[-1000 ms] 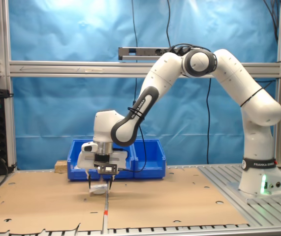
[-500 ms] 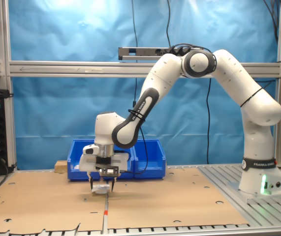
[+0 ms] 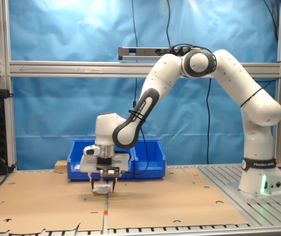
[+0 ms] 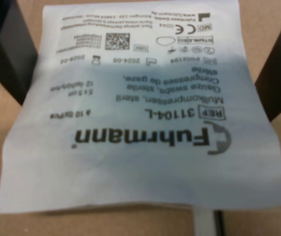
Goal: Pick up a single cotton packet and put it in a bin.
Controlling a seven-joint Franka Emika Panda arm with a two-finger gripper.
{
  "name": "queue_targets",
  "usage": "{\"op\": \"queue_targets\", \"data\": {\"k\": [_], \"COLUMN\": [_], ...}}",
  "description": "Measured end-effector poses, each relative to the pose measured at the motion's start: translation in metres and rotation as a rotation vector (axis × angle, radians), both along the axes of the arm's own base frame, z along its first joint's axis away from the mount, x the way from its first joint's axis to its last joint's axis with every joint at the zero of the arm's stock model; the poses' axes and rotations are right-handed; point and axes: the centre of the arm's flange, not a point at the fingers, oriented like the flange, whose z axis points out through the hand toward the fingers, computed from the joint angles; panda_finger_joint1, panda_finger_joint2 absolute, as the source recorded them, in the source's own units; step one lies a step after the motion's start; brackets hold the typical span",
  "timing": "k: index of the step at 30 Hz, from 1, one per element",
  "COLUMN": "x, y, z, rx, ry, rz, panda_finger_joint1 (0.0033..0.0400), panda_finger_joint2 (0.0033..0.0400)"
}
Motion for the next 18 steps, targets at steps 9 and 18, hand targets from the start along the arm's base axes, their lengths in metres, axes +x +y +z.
{"op": "queue_targets", "data": {"k": [9, 18], "x": [-0.0003, -0.0003], "y": [0.0, 0.0], "z": [-0.0003, -0.0003], "rx": [0.0, 0.0], "ry": [0.001, 0.001], "rz": [0.0, 0.0], "panda_finger_joint1": [0.04, 0.0287], "panda_finger_joint2": [0.04, 0.0287]}}
